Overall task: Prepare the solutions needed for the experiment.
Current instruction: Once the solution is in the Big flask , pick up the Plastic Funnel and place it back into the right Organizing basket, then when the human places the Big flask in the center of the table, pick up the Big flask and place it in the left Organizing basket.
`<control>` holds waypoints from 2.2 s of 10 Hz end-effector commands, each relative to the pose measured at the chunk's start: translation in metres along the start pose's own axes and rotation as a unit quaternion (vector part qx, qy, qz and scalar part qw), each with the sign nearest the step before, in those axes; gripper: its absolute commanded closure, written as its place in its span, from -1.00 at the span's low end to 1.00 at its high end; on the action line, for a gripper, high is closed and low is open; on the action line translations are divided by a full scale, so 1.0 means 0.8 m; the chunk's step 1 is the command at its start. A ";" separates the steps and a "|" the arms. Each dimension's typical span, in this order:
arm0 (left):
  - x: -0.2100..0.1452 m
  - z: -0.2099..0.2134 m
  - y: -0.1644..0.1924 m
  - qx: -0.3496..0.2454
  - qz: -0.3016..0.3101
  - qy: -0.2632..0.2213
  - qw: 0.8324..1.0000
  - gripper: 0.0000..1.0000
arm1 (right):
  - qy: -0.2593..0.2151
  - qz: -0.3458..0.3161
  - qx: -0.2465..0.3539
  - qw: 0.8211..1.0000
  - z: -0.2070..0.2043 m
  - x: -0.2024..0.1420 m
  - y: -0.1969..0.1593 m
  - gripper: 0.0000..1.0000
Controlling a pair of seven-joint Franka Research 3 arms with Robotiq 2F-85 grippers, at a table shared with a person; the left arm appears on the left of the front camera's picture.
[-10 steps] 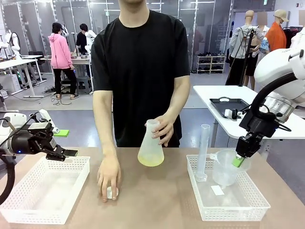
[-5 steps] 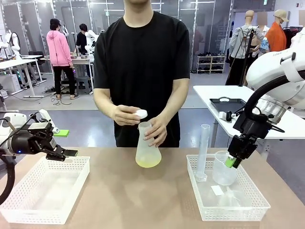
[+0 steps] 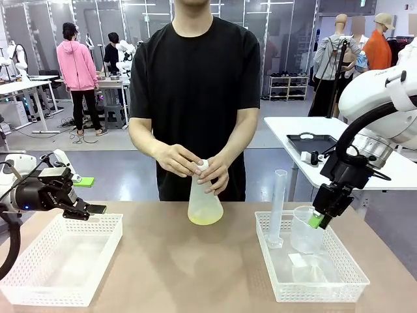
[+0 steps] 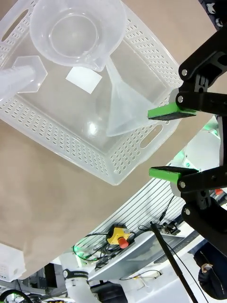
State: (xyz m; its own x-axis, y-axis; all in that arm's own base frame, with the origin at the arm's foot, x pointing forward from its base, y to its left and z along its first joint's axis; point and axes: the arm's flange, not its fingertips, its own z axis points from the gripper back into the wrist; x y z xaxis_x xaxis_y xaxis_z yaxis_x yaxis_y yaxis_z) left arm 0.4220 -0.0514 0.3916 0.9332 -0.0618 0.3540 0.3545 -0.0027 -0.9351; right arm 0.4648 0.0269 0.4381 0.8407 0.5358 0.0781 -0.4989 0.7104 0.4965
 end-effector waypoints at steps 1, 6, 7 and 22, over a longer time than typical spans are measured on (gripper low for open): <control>0.000 -0.001 -0.002 -0.003 -0.001 0.000 1.000 -1.00 | -0.001 0.003 0.000 1.000 0.002 -0.003 0.002 -0.01; 0.000 -0.001 -0.002 -0.003 -0.001 0.000 1.000 -1.00 | -0.001 0.003 0.000 1.000 0.002 -0.003 0.002 -0.01; 0.000 -0.001 -0.002 -0.003 -0.001 0.000 1.000 -1.00 | -0.001 0.003 0.000 1.000 0.002 -0.003 0.002 -0.01; 0.000 -0.001 -0.002 -0.003 -0.001 0.000 1.000 -1.00 | -0.251 -0.174 0.390 0.869 -0.012 -0.090 0.000 -0.41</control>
State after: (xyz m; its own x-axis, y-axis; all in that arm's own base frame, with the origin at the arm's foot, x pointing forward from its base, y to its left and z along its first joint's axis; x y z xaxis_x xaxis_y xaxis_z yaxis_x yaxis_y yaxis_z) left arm 0.4220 -0.0514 0.3915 0.9332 -0.0619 0.3539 0.3544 -0.0027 -0.9351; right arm 0.4057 -0.0174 0.4229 0.9956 -0.0126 0.0931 -0.0901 0.1544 0.9839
